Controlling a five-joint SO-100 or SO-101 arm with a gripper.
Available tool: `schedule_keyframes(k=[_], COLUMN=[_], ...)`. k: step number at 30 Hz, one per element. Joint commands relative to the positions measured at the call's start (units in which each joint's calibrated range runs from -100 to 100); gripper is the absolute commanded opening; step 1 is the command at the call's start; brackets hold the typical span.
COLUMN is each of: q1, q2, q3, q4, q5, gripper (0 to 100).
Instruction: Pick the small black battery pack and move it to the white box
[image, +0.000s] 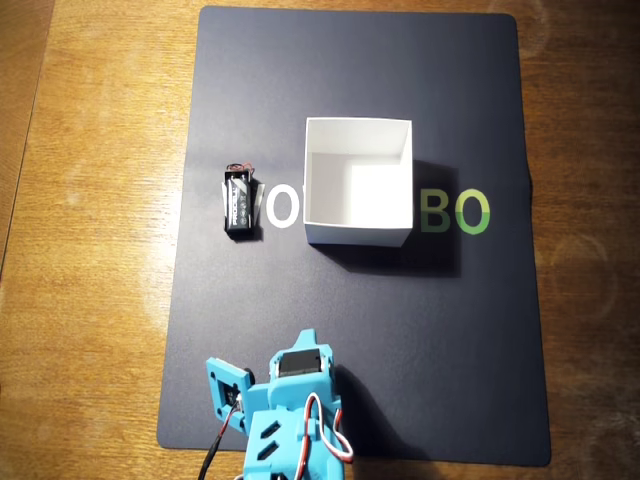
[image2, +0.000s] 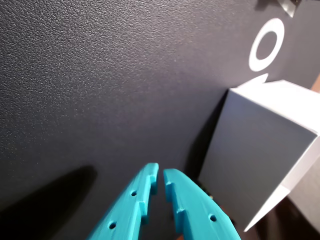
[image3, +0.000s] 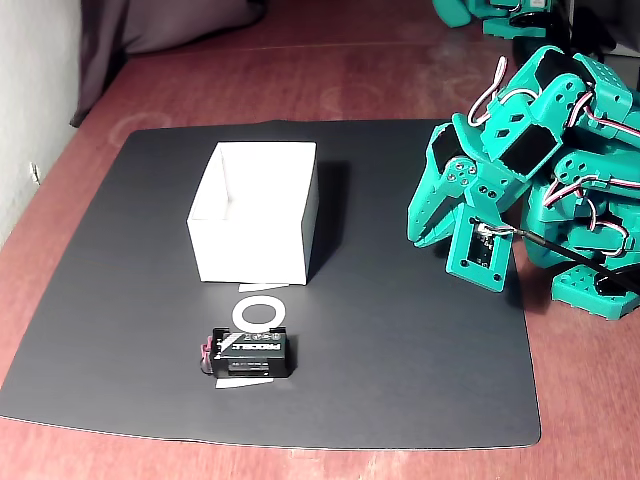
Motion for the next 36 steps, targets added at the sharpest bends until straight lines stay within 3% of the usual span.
schedule_keyframes(k=[1,36], q1=[0.63,0.40], q2=[0.02,0.20], q3=[0.02,0.02], q4=[0.14,-1.09], q5=[0.22,0.33], gripper=[1,1])
